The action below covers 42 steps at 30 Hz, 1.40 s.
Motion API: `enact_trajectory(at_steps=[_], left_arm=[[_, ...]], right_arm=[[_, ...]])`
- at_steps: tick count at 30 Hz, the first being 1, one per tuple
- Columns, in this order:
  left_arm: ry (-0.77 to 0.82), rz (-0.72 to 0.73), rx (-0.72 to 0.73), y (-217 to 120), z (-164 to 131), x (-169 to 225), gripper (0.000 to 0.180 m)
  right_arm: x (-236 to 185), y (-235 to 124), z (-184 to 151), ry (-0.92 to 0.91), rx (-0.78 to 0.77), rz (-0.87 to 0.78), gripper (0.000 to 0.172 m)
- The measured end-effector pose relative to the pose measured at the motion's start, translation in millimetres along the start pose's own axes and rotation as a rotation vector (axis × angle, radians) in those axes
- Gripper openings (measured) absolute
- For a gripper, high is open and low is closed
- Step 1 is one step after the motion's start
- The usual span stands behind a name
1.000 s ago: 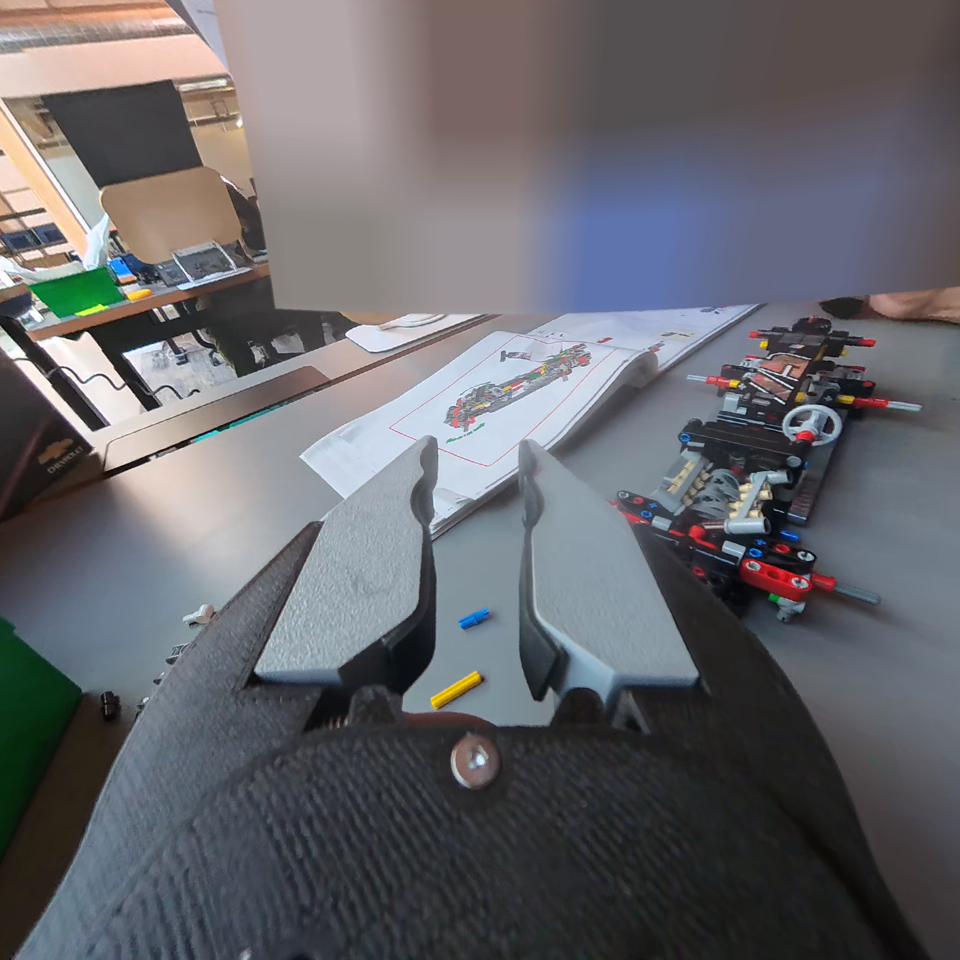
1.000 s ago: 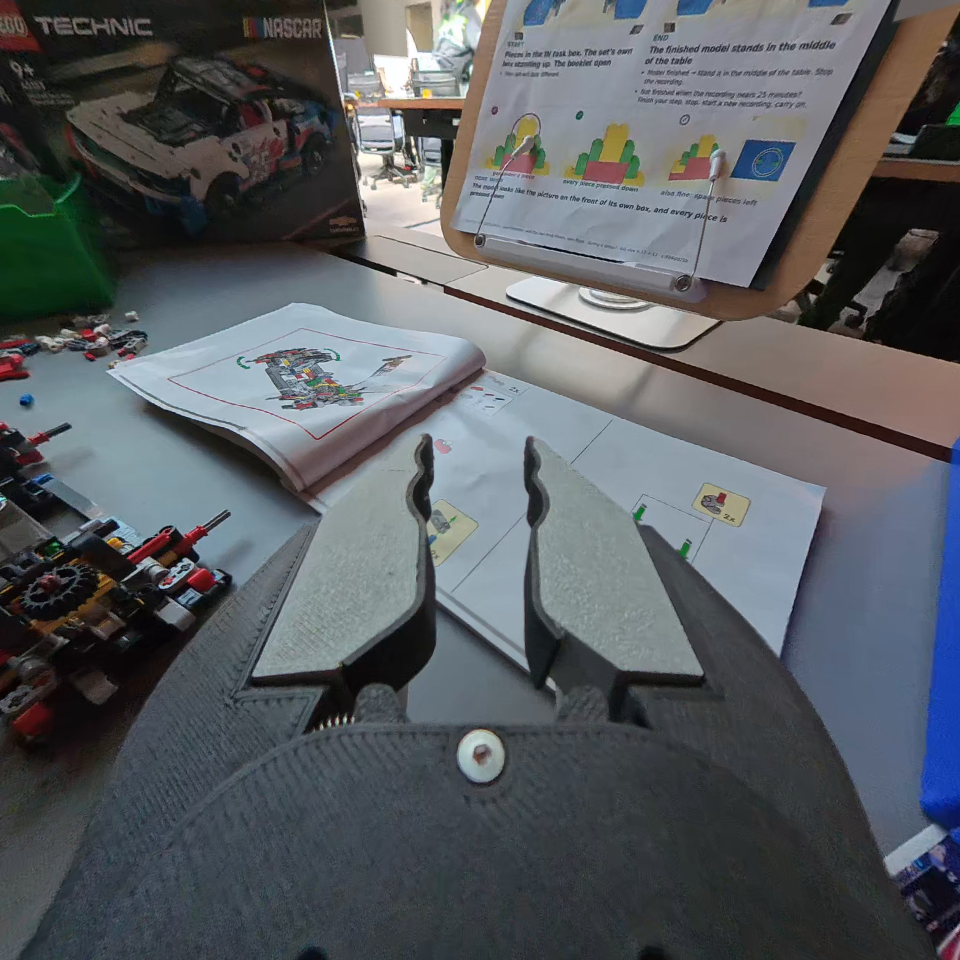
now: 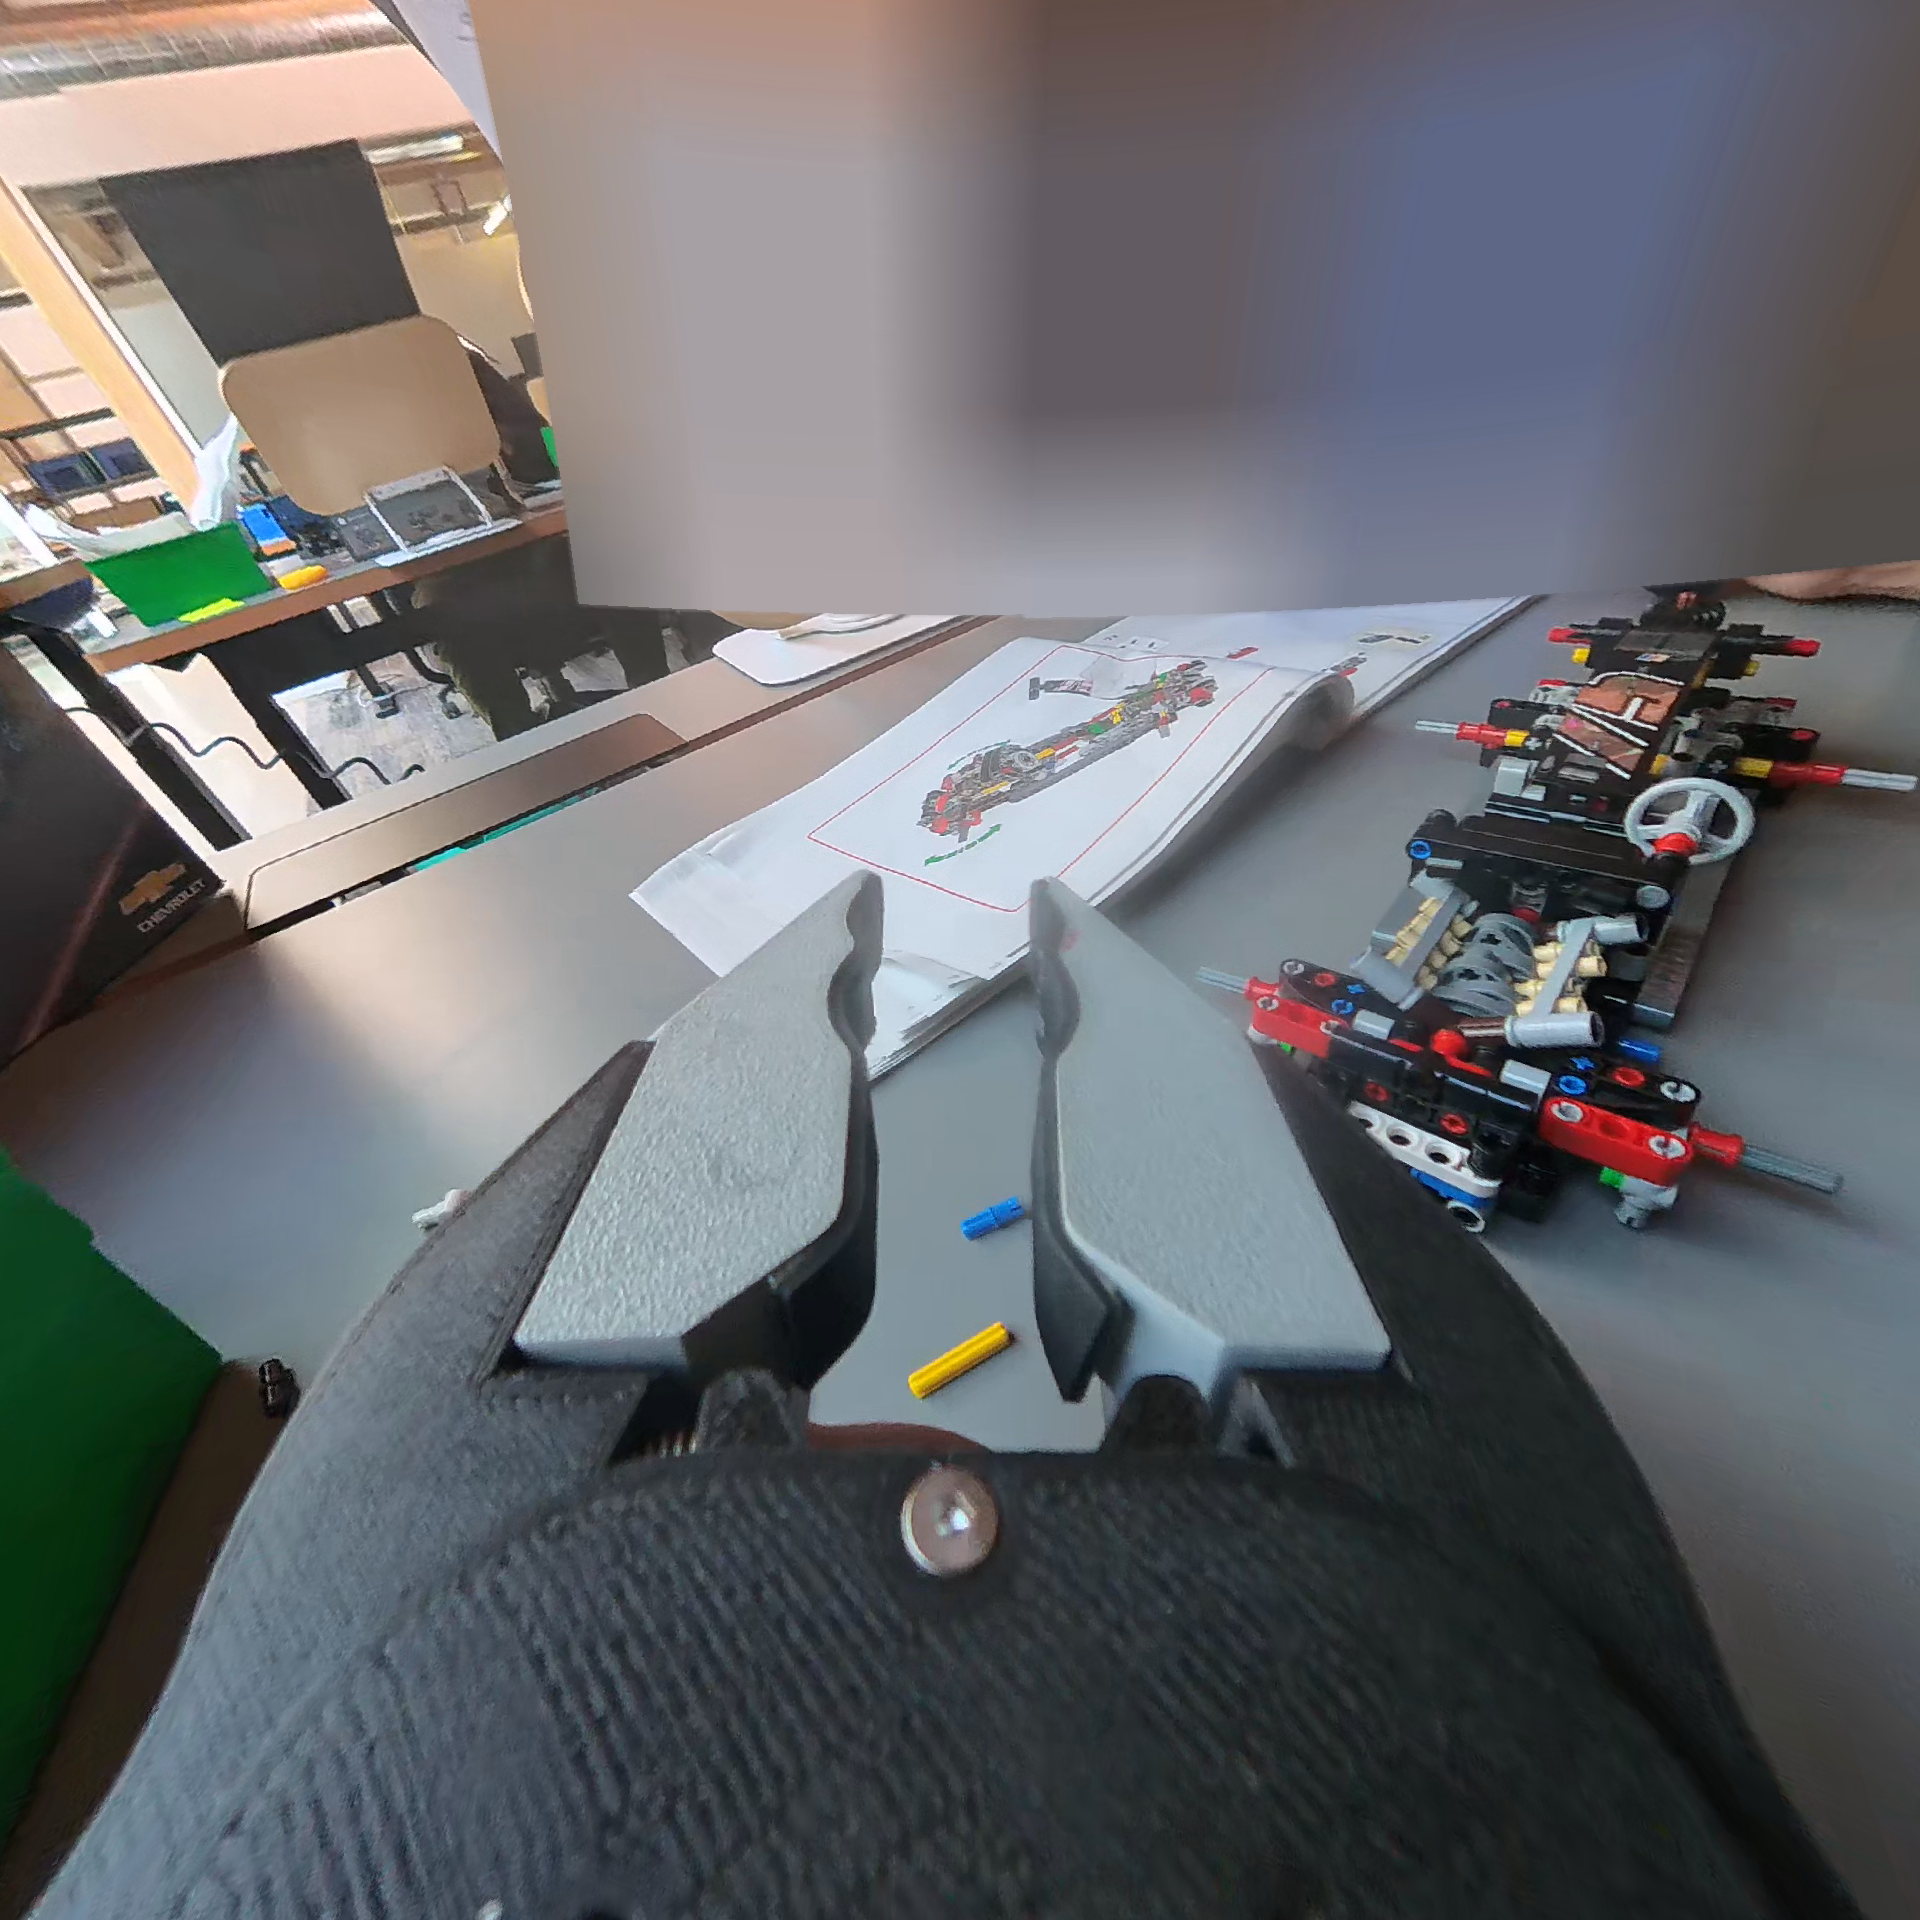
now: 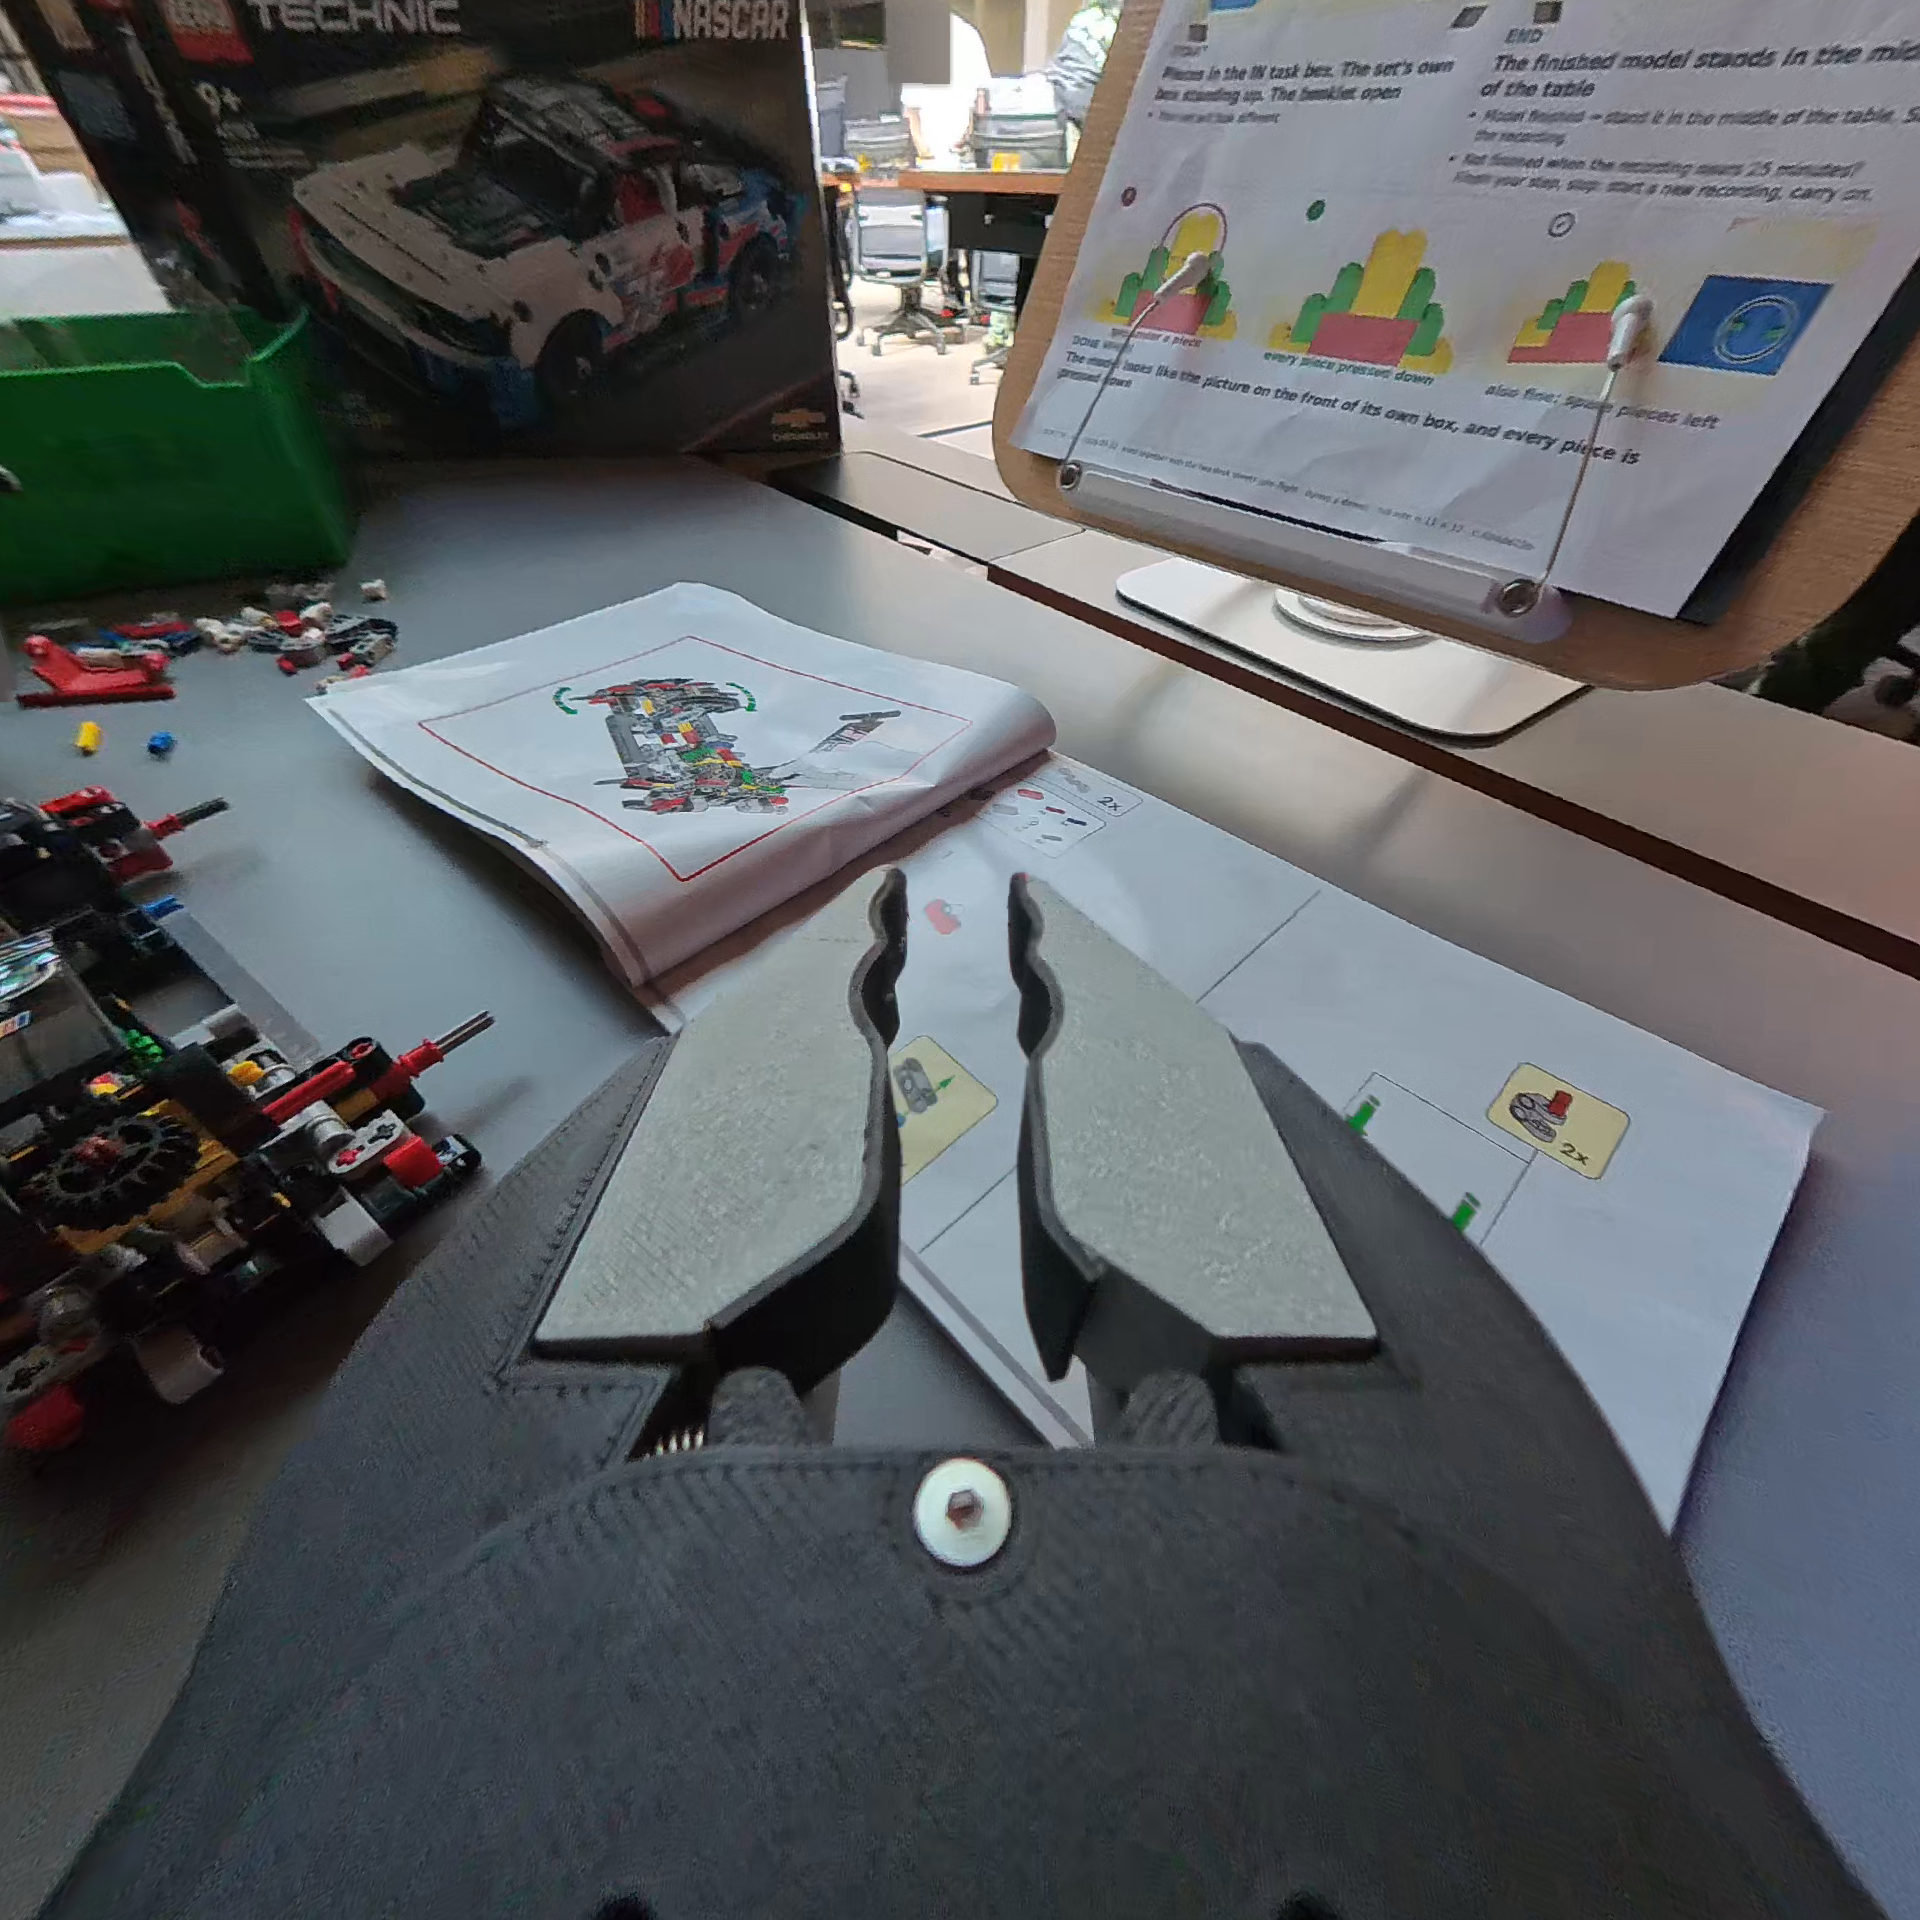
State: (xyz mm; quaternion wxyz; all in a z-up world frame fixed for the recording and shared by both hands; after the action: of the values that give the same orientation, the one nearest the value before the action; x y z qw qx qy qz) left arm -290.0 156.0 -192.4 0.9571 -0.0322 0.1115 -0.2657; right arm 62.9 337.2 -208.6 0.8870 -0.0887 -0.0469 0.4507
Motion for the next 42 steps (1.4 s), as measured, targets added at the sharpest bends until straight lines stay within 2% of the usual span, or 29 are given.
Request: enact_trajectory(at_steps=[4,8,13,18,21,27,37,42], left_arm=[[-0.009,0.01,-0.004,0,0,-2,0.026],[0.012,0.021,-0.013,0,-1,0,0.025],[0.026,0.034,-0.012,-1,0,1,0.025],[0.019,0.029,-0.013,-3,-1,1,0.025],[0.014,0.027,-0.012,-3,-1,1,0.025],[0.0,0.024,-0.017,-3,-1,0,0.025],[-0.013,0.02,-0.017,-4,-2,0,0.026],[-0.017,0.02,-0.016,-4,-1,-1,0.026]], right_arm=[[-31,2,11,-0.002,-0.006,0.164,0.018],[-95,2,27,-0.044,-0.103,0.399,0.02],[-184,3,34,-0.225,-0.208,0.571,0.016],[-240,6,23,-0.38,-0.329,0.697,0.017],[-251,9,6,-0.51,-0.413,0.682,0.02],[-252,17,-16,-0.639,-0.5,0.619,0.023],[-256,11,-17,-0.758,-0.473,0.55,0.022],[-259,2,-12,-0.751,-0.451,0.552,0.021]])
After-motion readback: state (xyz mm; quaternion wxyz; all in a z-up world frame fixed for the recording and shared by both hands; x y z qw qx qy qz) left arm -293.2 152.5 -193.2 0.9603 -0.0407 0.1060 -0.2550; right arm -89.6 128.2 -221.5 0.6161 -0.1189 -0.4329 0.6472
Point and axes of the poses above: each gripper's, where its closed fingertips meet, y out along the fingers, z out of its top, x = y × z across the jaws, the point moved 3 cm from there along -y, back along the fingers, and after that the axes turned 4 degrees about -z, right-handed, at the moved point
